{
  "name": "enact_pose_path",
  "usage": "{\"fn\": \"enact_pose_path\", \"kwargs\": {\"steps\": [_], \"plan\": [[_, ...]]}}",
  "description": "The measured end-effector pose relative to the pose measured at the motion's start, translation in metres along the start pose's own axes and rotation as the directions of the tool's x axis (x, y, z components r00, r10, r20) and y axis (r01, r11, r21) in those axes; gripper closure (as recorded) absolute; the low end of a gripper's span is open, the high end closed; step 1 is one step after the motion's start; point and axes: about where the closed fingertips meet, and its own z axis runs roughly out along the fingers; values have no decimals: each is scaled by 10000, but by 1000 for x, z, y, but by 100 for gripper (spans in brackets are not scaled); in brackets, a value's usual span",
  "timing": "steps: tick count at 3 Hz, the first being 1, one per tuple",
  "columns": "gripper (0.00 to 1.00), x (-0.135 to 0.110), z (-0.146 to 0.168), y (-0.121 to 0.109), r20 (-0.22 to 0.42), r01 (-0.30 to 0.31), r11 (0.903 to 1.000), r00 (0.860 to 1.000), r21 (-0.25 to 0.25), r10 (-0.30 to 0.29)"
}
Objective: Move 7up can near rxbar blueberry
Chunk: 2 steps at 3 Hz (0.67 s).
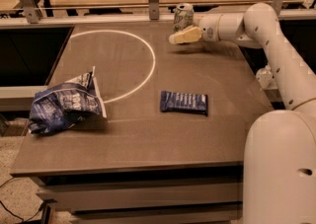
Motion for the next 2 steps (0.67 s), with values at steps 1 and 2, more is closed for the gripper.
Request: {"fn": "enact_pose_path", "kwargs": {"steps": [1, 2], "plan": [[18, -2, 6, 3, 70, 30, 9999, 10000, -150, -29], [41, -3, 8, 6, -25, 132, 9995, 9999, -303, -133]]}}
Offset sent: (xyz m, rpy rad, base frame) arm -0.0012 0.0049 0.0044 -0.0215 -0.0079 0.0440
